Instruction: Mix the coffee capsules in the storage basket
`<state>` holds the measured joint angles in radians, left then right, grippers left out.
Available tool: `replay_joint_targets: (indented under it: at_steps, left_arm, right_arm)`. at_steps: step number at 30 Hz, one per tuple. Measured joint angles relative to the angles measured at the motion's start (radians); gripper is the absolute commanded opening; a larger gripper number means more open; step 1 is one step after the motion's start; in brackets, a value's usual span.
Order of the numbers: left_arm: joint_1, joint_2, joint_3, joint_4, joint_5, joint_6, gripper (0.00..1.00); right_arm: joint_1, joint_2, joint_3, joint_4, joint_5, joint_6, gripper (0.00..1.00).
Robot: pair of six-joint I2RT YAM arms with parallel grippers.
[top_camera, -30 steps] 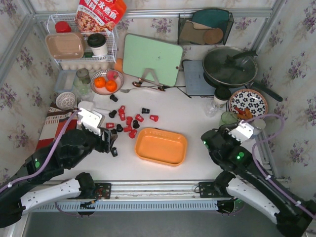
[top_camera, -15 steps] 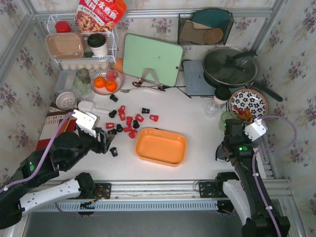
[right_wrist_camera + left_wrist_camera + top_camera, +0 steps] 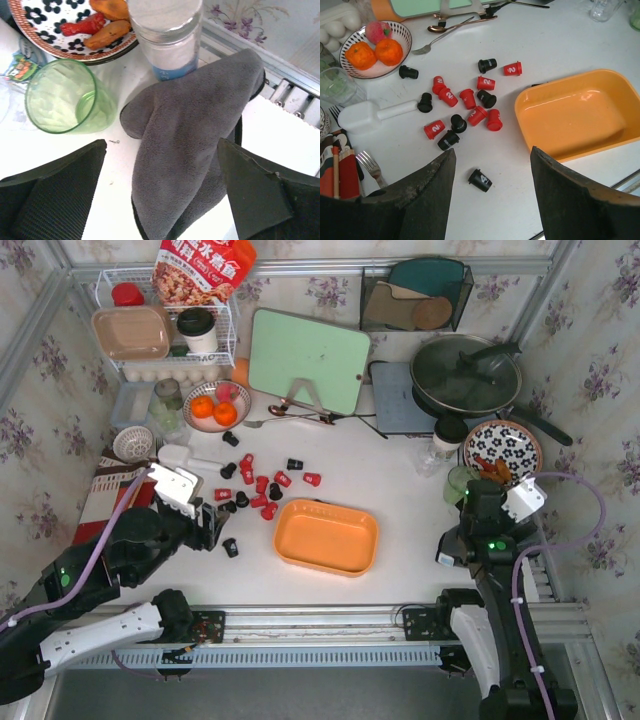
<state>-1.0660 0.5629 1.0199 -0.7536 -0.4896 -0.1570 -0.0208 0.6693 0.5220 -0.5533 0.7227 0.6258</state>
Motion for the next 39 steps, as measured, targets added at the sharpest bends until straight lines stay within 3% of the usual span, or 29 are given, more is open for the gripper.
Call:
replay_joint_targets:
  at_steps: [16,23,26,34,39]
  left_arm:
    - [0.0,0.026,0.034,0.0,-0.011,0.051,0.64]
    - [0.0,-0.008,-0.008,0.014,-0.064,0.058,0.64]
    - [0.002,-0.031,-0.034,0.038,-0.084,0.059,0.64]
    - [0.063,-0.028,-0.062,0.055,-0.101,0.061,0.64]
    - [0.121,-0.017,-0.071,0.057,-0.064,0.058,0.64]
  right_arm:
    - [0.024,0.071,0.305,-0.098,-0.303,-0.13,1.0]
    - [0.099,0.085,0.334,-0.142,-0.42,-0.156,0.87]
    - [0.204,0.076,0.314,-0.156,-0.412,-0.149,0.85]
    - [0.667,0.182,0.245,-0.187,-0.289,0.019,0.78]
    - [0.826,0.281,0.196,-0.179,-0.236,0.118,0.72]
